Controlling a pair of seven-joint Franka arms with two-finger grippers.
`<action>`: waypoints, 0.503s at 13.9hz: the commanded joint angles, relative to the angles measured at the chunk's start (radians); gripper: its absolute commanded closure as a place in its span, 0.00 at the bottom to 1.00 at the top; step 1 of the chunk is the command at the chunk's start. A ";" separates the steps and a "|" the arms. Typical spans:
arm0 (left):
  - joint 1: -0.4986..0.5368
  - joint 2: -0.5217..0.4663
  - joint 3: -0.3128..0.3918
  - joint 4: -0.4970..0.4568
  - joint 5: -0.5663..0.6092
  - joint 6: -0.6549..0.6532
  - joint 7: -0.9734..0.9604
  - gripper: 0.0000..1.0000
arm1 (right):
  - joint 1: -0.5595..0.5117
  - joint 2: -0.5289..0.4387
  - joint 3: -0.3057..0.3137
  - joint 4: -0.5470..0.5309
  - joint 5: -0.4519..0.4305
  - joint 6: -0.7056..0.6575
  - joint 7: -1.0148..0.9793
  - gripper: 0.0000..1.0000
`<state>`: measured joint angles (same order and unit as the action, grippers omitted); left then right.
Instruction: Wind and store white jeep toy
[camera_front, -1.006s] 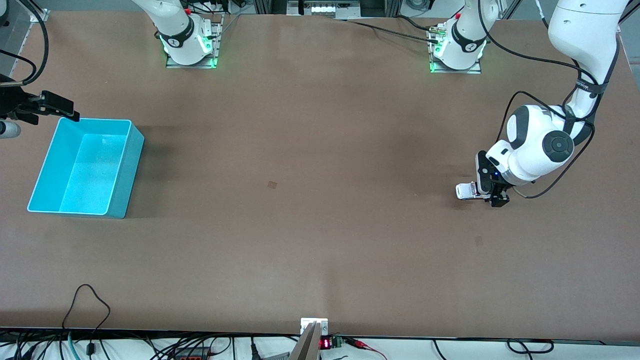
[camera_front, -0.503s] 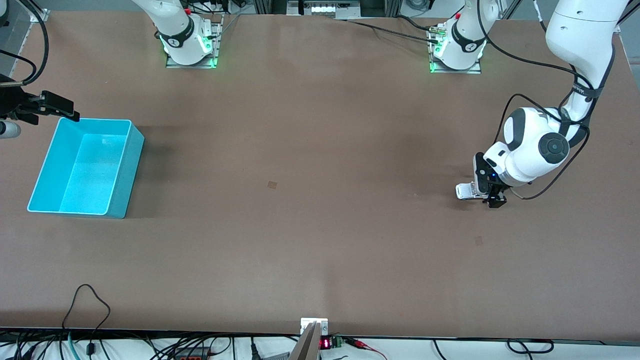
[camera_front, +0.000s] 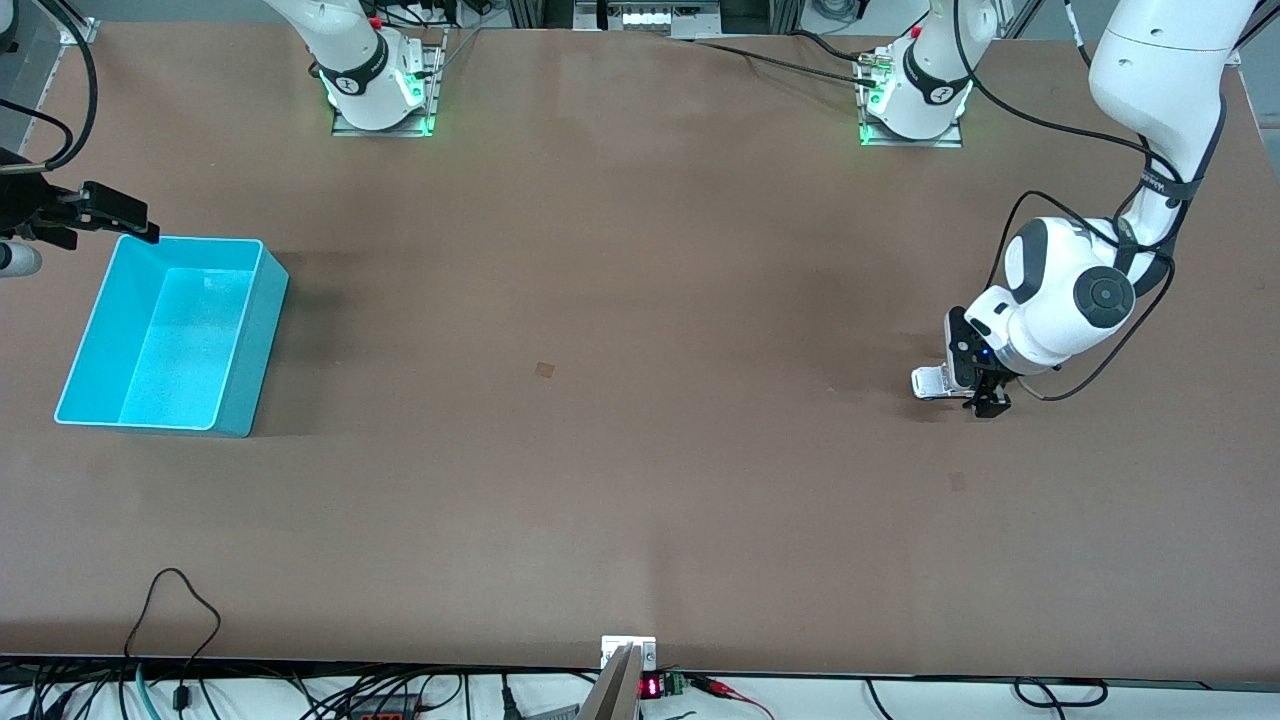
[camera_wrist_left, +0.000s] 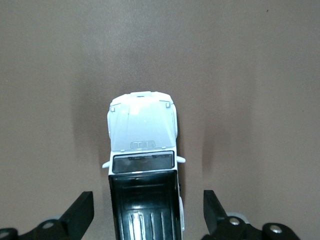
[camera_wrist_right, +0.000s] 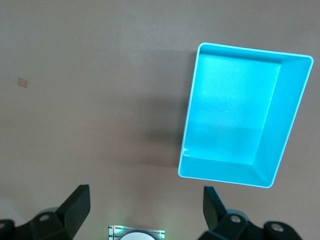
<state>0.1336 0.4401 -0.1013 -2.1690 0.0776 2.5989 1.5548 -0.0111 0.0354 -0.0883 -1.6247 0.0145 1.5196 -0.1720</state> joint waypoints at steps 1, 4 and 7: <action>0.009 -0.001 -0.006 -0.006 0.014 0.012 0.016 0.29 | -0.003 -0.002 0.008 0.008 -0.013 0.001 0.002 0.00; 0.009 -0.001 -0.005 -0.006 0.014 0.012 0.019 0.44 | 0.002 -0.006 0.012 0.006 -0.021 -0.004 0.002 0.00; 0.009 0.000 -0.006 -0.006 0.016 0.012 0.021 0.55 | 0.003 -0.009 0.016 0.006 -0.021 -0.010 0.002 0.00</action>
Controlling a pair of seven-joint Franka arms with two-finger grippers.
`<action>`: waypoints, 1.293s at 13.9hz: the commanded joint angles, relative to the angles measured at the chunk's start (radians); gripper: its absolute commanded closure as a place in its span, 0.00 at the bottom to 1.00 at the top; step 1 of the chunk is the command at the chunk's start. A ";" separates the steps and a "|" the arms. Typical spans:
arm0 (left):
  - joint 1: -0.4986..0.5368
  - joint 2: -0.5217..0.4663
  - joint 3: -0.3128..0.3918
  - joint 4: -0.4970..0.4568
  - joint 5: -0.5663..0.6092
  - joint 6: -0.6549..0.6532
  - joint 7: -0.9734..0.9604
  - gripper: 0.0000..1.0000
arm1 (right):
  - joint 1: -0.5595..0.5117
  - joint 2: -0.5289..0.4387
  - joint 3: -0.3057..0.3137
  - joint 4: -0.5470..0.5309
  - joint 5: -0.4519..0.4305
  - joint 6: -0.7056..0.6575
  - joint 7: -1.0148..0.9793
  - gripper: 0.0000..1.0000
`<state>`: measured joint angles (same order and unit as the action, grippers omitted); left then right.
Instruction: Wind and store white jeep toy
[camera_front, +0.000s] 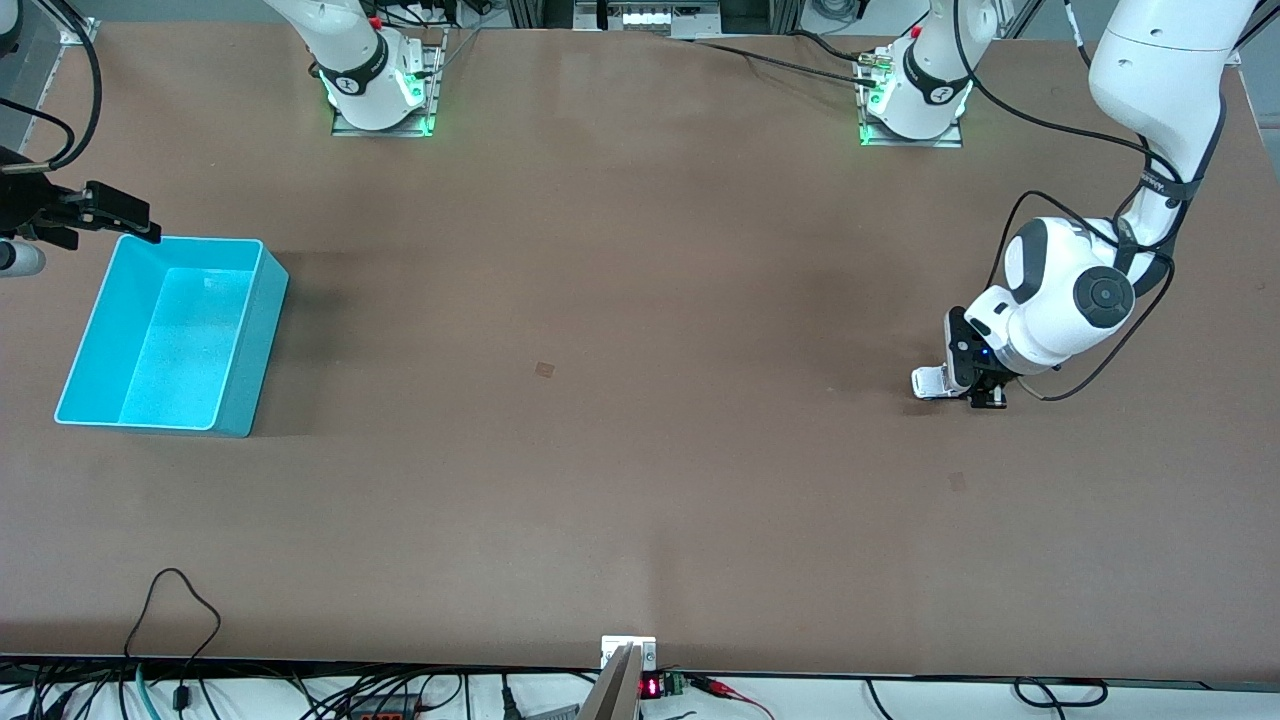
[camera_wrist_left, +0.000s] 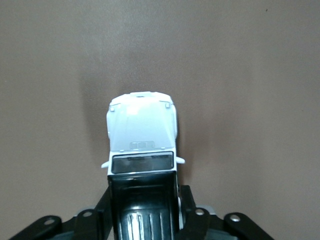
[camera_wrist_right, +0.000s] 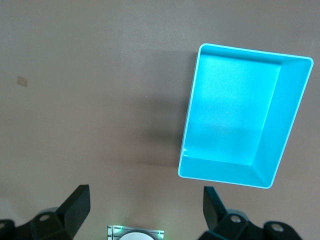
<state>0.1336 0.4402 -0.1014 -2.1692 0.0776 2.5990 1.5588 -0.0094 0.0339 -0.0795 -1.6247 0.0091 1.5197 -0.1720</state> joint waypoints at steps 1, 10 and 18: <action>0.009 0.000 -0.006 -0.006 0.017 0.012 0.017 0.59 | 0.003 -0.011 0.009 0.005 -0.015 -0.015 0.002 0.00; 0.009 0.002 -0.006 -0.001 0.017 0.009 0.017 0.67 | 0.028 -0.068 0.012 -0.053 -0.015 -0.018 0.005 0.00; 0.009 0.011 -0.006 0.005 0.017 0.007 0.015 0.85 | 0.046 -0.077 0.012 -0.061 -0.015 -0.006 0.005 0.00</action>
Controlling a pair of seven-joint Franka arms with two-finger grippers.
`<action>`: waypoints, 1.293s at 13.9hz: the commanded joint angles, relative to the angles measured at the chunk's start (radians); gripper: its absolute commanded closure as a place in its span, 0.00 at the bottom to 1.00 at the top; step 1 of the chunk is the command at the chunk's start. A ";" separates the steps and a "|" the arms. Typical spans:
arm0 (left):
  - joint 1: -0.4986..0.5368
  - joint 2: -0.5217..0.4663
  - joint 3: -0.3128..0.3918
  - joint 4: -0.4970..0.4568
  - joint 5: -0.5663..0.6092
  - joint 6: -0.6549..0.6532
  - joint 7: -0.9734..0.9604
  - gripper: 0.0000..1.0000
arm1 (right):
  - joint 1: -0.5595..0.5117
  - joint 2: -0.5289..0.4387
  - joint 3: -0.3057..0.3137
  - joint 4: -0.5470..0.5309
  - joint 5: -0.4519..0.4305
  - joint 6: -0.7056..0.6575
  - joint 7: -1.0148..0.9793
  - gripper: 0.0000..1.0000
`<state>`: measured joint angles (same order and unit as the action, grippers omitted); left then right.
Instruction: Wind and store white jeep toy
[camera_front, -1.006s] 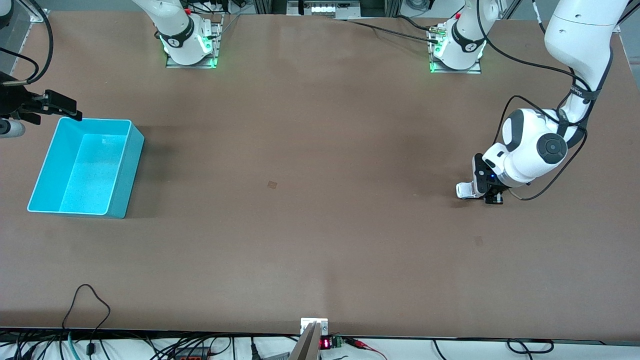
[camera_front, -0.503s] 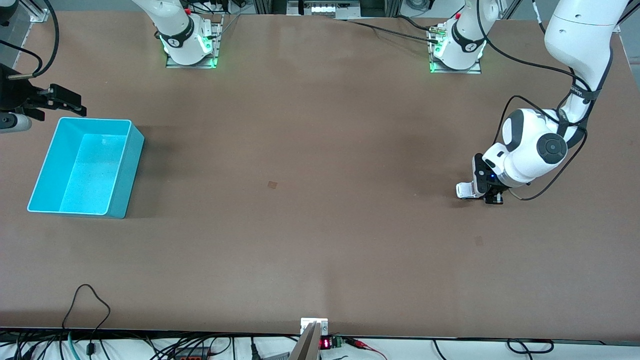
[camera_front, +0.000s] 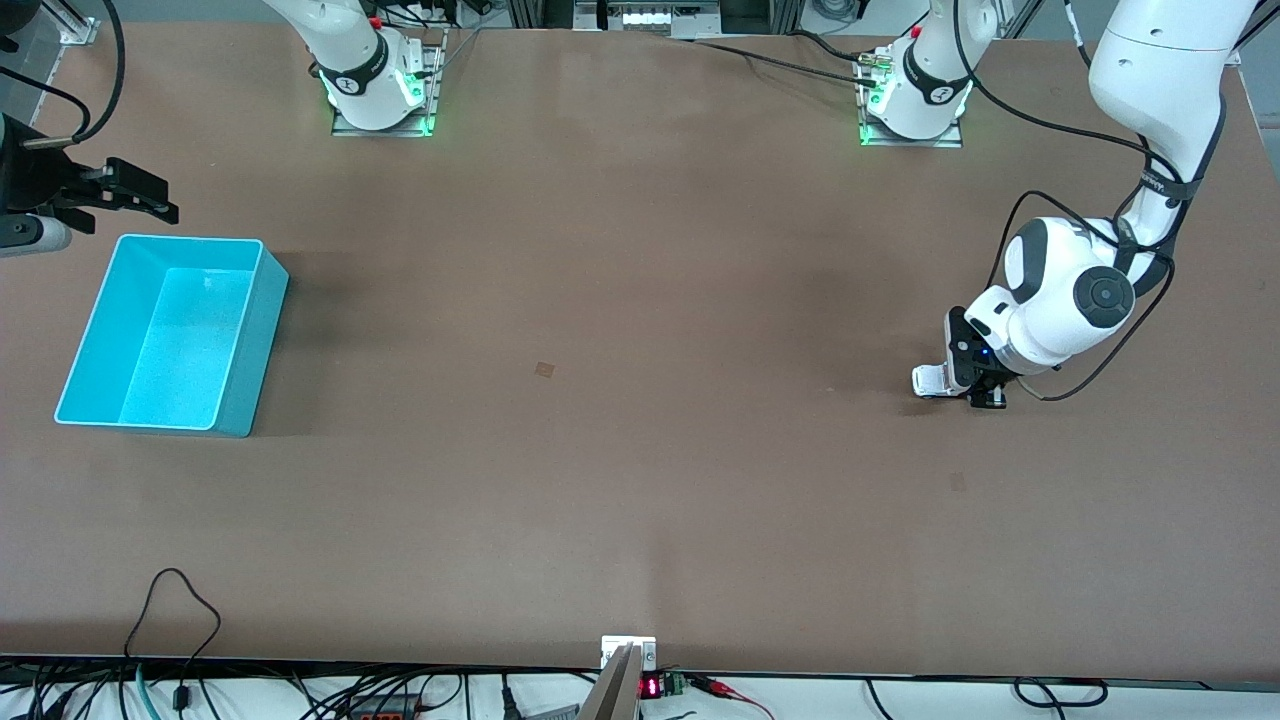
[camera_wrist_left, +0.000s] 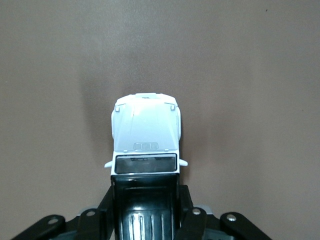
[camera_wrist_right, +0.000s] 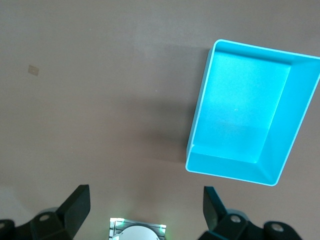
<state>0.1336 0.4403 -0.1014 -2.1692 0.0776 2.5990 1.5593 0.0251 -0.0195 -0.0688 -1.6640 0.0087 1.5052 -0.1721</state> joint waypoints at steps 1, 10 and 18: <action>0.009 0.014 -0.006 0.005 0.017 0.007 0.016 0.85 | 0.012 -0.023 0.001 -0.022 -0.015 0.007 0.005 0.00; 0.064 0.069 -0.004 0.029 0.016 0.006 0.088 0.86 | 0.019 -0.022 0.000 -0.014 -0.012 0.001 -0.003 0.00; 0.136 0.112 -0.004 0.063 0.017 0.003 0.148 0.86 | 0.039 -0.022 0.001 -0.013 -0.012 0.001 0.013 0.00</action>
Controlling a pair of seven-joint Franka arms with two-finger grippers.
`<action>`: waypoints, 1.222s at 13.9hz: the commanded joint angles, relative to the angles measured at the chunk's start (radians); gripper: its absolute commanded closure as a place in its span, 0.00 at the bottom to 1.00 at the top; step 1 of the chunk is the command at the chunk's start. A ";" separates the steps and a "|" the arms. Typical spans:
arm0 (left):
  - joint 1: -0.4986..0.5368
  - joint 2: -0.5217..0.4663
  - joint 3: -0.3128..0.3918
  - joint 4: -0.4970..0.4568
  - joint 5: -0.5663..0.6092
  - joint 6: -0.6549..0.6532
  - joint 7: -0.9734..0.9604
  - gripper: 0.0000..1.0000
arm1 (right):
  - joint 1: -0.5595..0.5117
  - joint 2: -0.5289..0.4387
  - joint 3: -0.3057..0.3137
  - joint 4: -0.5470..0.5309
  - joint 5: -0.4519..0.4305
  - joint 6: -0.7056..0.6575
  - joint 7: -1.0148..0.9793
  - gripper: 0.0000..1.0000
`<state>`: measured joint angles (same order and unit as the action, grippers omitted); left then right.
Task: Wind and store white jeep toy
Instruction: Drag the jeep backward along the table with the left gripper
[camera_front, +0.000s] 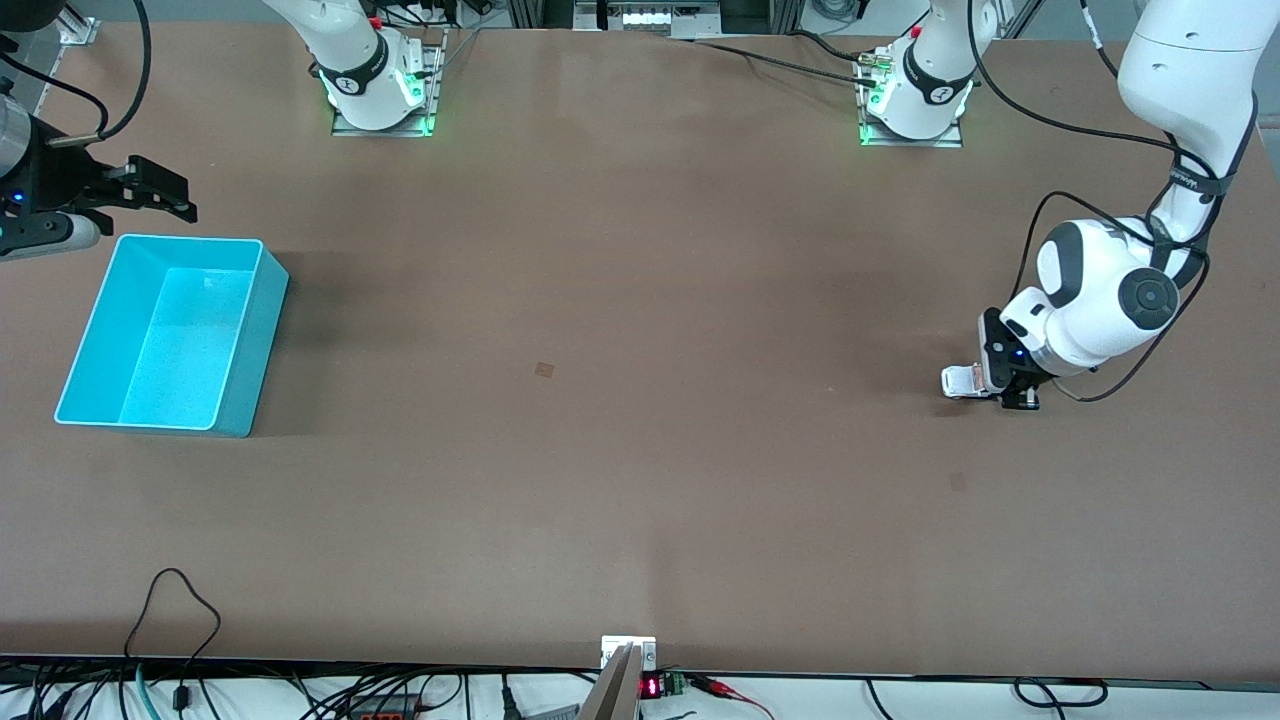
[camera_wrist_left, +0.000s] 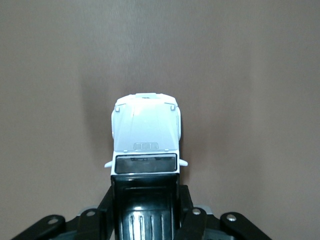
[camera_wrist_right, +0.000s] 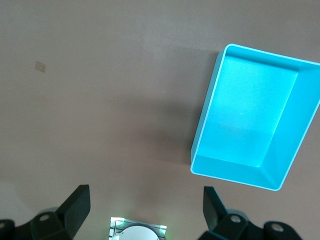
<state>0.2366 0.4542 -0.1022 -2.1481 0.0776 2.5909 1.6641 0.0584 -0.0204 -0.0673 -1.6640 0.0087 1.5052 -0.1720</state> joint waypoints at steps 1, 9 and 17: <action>0.044 0.106 -0.004 0.056 0.016 0.009 0.054 0.86 | 0.004 -0.021 0.000 -0.013 -0.012 0.003 0.012 0.00; 0.133 0.130 -0.005 0.082 0.017 0.006 0.094 0.86 | 0.006 -0.019 0.000 -0.014 -0.012 0.006 0.012 0.00; 0.193 0.173 -0.004 0.136 0.016 0.006 0.166 0.86 | 0.006 -0.019 0.000 -0.014 -0.012 0.004 0.012 0.00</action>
<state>0.4064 0.5031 -0.1028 -2.0624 0.0776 2.5583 1.7970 0.0585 -0.0206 -0.0673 -1.6640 0.0087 1.5053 -0.1718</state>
